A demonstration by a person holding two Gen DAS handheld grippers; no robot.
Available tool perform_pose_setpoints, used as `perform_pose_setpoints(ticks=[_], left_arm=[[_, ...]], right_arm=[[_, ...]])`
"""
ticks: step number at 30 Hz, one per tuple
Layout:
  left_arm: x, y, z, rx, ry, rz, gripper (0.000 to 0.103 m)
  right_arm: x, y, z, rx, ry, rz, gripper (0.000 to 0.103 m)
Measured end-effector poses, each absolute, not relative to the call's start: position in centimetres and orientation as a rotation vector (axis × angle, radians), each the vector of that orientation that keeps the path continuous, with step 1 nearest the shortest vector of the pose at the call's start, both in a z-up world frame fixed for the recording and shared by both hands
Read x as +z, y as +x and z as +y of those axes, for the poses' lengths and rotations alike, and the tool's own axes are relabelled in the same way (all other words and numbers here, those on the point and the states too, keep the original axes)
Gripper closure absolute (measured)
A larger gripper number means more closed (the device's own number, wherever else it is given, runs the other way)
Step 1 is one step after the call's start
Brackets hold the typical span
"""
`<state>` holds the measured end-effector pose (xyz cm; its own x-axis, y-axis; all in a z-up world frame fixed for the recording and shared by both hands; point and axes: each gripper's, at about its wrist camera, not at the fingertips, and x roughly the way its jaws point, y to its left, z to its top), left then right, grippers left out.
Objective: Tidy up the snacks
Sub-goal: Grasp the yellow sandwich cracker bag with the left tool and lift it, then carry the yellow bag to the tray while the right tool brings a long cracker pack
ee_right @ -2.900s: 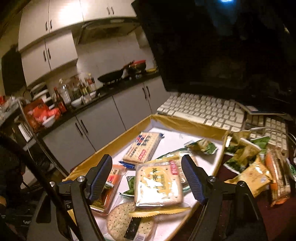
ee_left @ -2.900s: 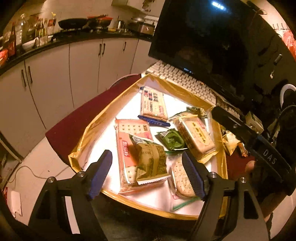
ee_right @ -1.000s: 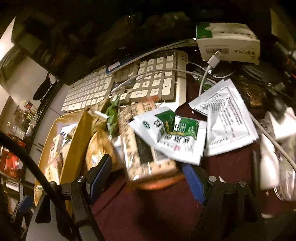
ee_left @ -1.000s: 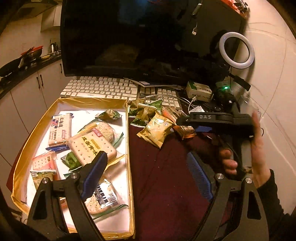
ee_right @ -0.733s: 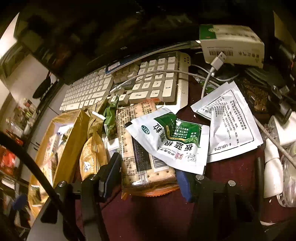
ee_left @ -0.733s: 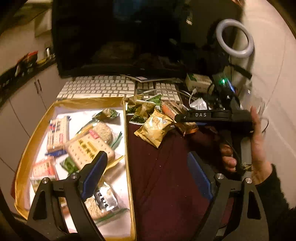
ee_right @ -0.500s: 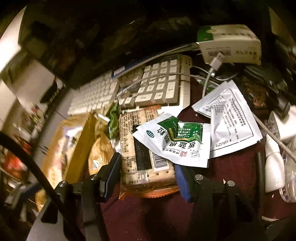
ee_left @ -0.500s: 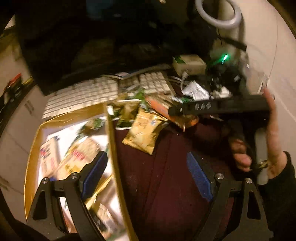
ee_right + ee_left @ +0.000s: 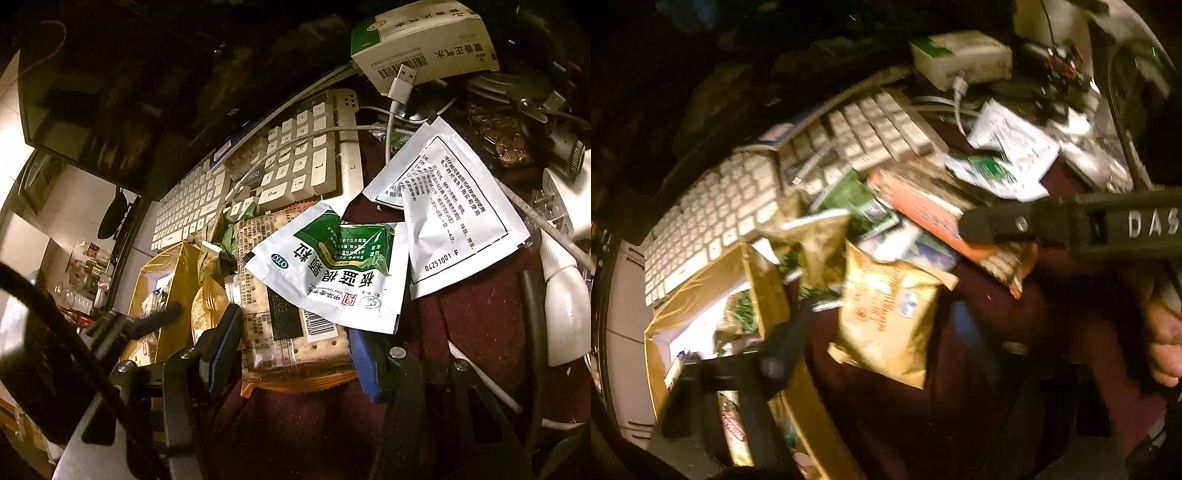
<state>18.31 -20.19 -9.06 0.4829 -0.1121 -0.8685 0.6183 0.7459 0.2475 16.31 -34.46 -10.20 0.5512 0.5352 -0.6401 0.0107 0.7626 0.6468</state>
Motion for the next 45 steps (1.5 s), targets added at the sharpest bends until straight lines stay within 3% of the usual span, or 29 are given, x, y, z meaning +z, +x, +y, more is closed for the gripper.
perform_pose_setpoints(ticks=[1, 5, 8, 13, 15, 16, 20, 29, 33, 45], left_arm=[[-9.3, 18.0, -20.3, -0.467, 0.605, 0.982, 0.05], [-8.6, 16.1, -19.9, -0.506, 0.531, 1.007, 0.05], [-8.2, 15.4, -19.3, -0.518, 0.455, 1.061, 0.037], [-8.9, 15.1, -19.6, -0.491, 0.513, 1.025, 0.034], [-9.6, 15.2, -19.8, -0.474, 0.526, 1.026, 0.038], [-9.7, 15.2, -19.8, -0.478, 0.524, 1.027, 0.051], [-9.3, 14.3, -19.6, -0.46, 0.517, 1.01, 0.056], [-5.2, 8.8, -13.5, -0.424, 0.099, 0.963, 0.056], [-4.2, 6.3, -10.2, -0.408, -0.045, 0.916, 0.056], [1.0, 5.6, 0.1, -0.244, -0.244, 0.75, 0.056]], right_arm=[[-10.2, 16.3, -34.4, 0.339, 0.651, 0.948, 0.047], [-10.0, 16.0, -34.9, 0.336, 0.643, 0.947, 0.047], [-10.0, 16.0, -34.8, 0.332, 0.635, 0.946, 0.047], [-10.1, 16.0, -34.7, 0.331, 0.632, 0.943, 0.047], [-10.2, 16.0, -34.6, 0.33, 0.628, 0.944, 0.047], [-10.2, 16.0, -34.6, 0.33, 0.623, 0.944, 0.047], [-9.9, 15.8, -33.8, 0.313, 0.568, 0.938, 0.047], [-9.4, 15.8, -31.5, 0.258, 0.412, 0.928, 0.045], [-8.9, 15.7, -29.5, 0.222, 0.258, 0.917, 0.049], [-6.4, 14.0, -28.8, 0.469, 0.368, 0.738, 0.05]])
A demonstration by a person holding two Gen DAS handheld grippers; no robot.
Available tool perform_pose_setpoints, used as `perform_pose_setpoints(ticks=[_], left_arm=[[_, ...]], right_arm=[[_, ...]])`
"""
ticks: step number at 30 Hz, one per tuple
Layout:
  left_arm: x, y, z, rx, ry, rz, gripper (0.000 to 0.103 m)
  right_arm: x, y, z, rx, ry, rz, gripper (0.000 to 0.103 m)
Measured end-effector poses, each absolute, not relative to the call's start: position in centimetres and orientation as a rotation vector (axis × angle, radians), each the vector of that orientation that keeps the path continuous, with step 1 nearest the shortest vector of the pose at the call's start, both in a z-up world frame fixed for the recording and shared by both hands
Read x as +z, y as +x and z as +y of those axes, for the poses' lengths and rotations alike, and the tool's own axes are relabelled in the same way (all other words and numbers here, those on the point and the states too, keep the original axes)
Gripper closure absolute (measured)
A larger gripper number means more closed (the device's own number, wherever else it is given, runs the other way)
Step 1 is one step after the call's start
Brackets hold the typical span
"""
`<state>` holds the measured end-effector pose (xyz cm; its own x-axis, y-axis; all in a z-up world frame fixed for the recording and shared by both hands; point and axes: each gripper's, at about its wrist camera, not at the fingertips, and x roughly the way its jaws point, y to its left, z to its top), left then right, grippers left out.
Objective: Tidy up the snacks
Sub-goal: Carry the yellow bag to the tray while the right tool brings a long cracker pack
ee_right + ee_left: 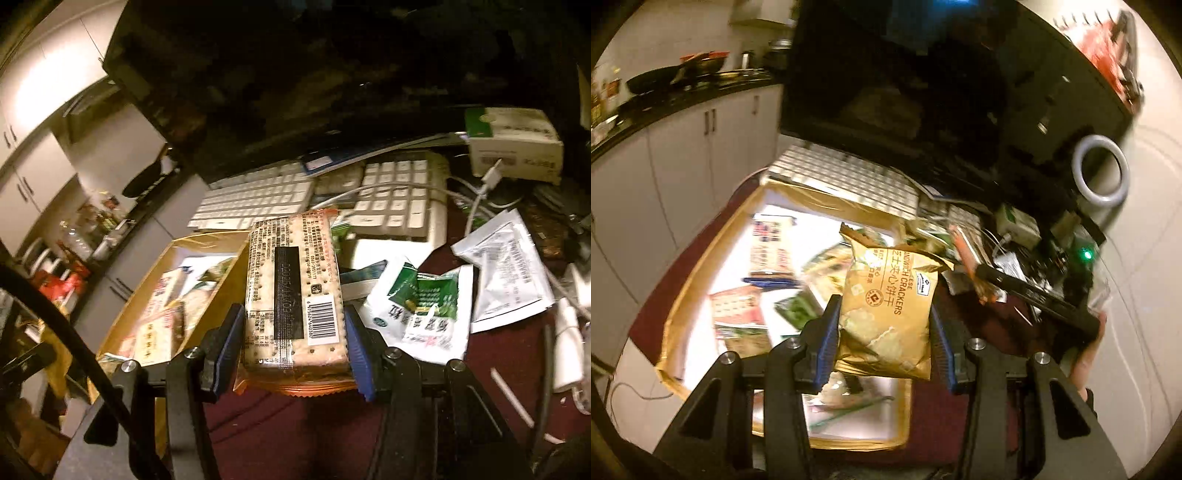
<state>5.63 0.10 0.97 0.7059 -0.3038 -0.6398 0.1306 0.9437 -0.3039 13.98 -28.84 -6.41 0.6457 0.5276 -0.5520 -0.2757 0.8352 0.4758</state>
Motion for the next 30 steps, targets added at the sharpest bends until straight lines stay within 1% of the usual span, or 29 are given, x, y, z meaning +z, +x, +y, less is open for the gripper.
perform_pose_setpoints(ticks=[8, 11, 16, 20, 24, 27, 30], left_arm=[[0.0, 7.4, 4.1, -0.162, -0.316, 0.777, 0.056], [-0.5, 8.6, 5.3, -0.145, -0.336, 0.792, 0.056], [-0.7, 11.3, 6.6, -0.133, -0.352, 0.824, 0.056], [-0.7, 13.9, 7.2, -0.126, -0.344, 0.853, 0.056], [-1.8, 17.4, 8.0, -0.121, -0.348, 0.922, 0.056], [-2.6, 19.7, 8.7, -0.093, -0.366, 0.937, 0.056], [-4.3, 22.0, 8.6, -0.093, -0.398, 1.001, 0.056]], right_arm=[[-4.7, 12.7, -28.3, 0.546, 0.37, 0.635, 0.05], [-3.9, 12.4, -27.0, 0.566, 0.36, 0.642, 0.05], [-2.8, 13.4, -23.6, 0.638, 0.366, 0.689, 0.05], [-2.3, 15.5, -18.7, 0.677, 0.312, 0.749, 0.05], [-2.7, 18.4, -14.2, 0.678, 0.263, 0.808, 0.05], [-3.1, 20.1, -11.8, 0.65, 0.223, 0.829, 0.05], [-3.8, 21.0, -10.6, 0.617, 0.186, 0.829, 0.05]])
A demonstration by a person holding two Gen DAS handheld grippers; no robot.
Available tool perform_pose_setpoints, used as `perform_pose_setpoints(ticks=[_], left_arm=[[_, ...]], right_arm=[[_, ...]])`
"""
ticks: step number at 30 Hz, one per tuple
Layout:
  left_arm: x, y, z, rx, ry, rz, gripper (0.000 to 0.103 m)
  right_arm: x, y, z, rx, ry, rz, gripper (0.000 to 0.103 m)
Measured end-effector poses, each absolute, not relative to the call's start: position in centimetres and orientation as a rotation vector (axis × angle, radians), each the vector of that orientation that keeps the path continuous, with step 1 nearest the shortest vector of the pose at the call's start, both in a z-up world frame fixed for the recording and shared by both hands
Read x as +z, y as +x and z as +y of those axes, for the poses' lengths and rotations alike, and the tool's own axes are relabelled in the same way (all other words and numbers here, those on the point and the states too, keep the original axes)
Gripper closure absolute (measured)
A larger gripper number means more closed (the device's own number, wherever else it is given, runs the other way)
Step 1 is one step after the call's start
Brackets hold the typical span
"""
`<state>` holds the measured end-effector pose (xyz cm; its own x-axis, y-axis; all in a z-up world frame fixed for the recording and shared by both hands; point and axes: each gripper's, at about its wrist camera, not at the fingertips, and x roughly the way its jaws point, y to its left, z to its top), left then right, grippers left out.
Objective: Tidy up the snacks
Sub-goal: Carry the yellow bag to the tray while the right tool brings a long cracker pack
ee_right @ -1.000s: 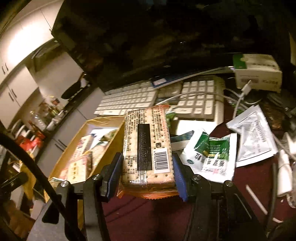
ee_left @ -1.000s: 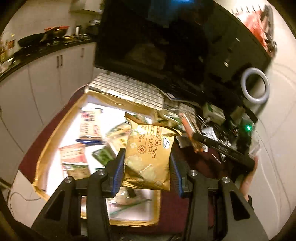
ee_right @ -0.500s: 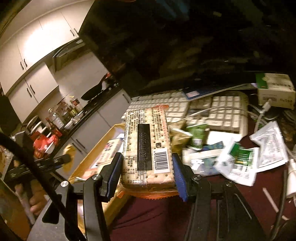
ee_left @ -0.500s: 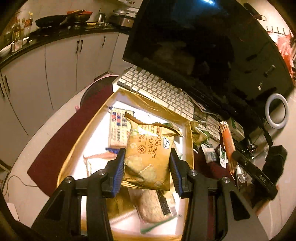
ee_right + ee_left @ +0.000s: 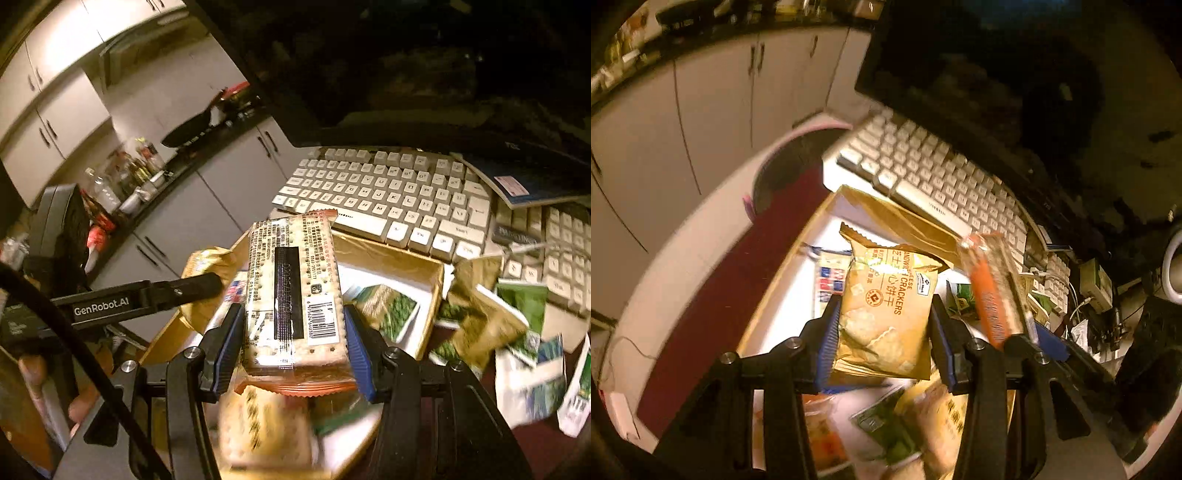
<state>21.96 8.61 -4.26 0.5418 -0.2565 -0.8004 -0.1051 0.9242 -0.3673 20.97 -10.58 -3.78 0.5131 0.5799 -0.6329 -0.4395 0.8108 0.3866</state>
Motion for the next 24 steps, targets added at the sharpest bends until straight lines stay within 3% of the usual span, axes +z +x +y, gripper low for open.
perform_pose_setpoints(ticks=[16, 24], left_arm=[[-6.4, 25.2, 5.8, -0.077, -0.315, 1.081, 0.056], [-6.0, 24.6, 6.4, -0.088, -0.326, 1.07, 0.043]], right_arm=[[-6.3, 21.4, -11.3, 0.579, 0.18, 0.836, 0.049], [-5.7, 20.9, -12.2, 0.621, 0.219, 0.836, 0.048]])
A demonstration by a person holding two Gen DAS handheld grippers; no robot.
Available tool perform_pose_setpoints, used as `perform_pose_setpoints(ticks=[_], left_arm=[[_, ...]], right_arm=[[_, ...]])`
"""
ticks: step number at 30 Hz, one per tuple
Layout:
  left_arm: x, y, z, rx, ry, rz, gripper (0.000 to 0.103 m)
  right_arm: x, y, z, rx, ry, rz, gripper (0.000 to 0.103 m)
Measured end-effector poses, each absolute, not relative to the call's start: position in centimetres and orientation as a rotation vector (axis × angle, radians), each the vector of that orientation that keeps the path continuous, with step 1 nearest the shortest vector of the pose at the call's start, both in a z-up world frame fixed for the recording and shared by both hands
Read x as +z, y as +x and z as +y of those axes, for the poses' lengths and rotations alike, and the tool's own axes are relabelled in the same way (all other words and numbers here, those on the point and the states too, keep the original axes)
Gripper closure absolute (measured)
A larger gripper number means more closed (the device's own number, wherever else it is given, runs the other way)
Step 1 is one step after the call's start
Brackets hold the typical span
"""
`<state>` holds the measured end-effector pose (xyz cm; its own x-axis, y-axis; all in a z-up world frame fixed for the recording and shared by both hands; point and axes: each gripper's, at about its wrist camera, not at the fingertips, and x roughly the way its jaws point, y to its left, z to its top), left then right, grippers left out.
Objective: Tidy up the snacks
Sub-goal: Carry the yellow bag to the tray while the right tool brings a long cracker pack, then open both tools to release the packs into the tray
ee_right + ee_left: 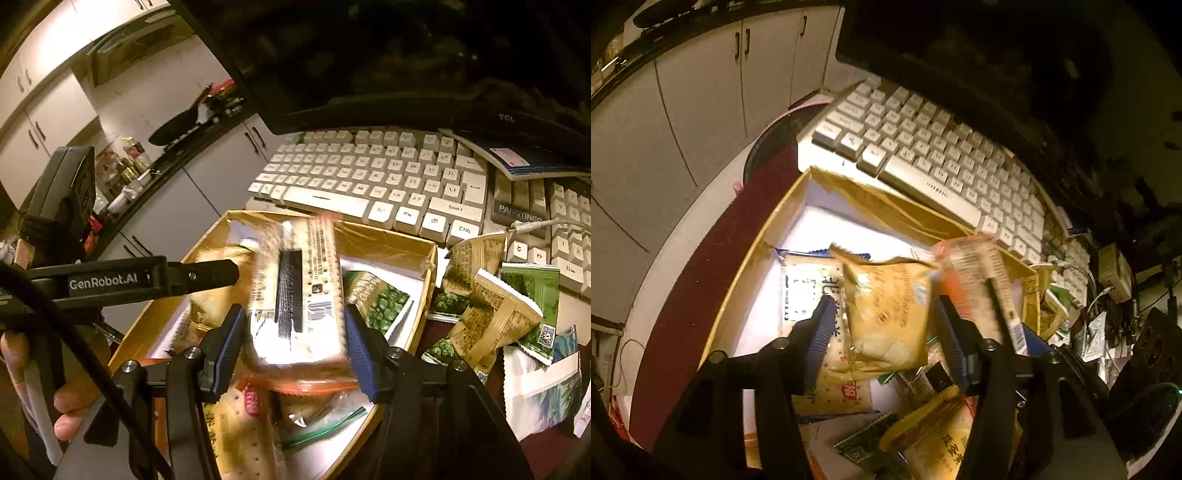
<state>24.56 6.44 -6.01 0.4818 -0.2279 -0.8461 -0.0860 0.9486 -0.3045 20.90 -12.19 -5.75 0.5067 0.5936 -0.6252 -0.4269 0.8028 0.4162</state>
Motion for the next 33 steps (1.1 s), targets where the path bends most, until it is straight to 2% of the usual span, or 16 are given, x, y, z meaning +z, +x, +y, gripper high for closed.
perform_pose_setpoints(ticks=[5, 7, 9, 13, 14, 19, 23, 33], left_arm=[[-4.1, 22.9, 6.4, -0.052, -0.277, 1.009, 0.038], [-3.0, 21.5, 6.1, -0.044, -0.257, 0.971, 0.038], [-1.8, 19.4, 5.5, -0.026, -0.219, 0.93, 0.035], [0.5, 13.3, 3.0, -0.071, -0.218, 0.786, 0.021], [0.5, 12.4, 2.4, -0.09, -0.218, 0.767, 0.02], [-0.7, 7.1, -3.1, -0.206, -0.186, 0.702, 0.019], [-2.4, 6.4, -6.5, -0.215, -0.109, 0.719, 0.019], [-3.7, 5.6, -8.8, -0.241, -0.065, 0.744, 0.019]], right_arm=[[-3.6, 19.6, -13.6, 0.622, 0.245, 0.8, 0.047], [-2.3, 18.5, -14.7, 0.618, 0.256, 0.774, 0.043], [-0.8, 16.2, -16.9, 0.621, 0.274, 0.717, 0.035], [-0.3, 11.9, -21.7, 0.577, 0.28, 0.624, 0.029], [-0.7, 11.0, -23.2, 0.564, 0.291, 0.619, 0.027], [-4.3, 9.0, -29.6, 0.478, 0.375, 0.682, 0.027], [-6.4, 9.1, -32.6, 0.388, 0.413, 0.736, 0.027], [-5.3, 11.9, -33.2, 0.247, 0.419, 0.845, 0.027]])
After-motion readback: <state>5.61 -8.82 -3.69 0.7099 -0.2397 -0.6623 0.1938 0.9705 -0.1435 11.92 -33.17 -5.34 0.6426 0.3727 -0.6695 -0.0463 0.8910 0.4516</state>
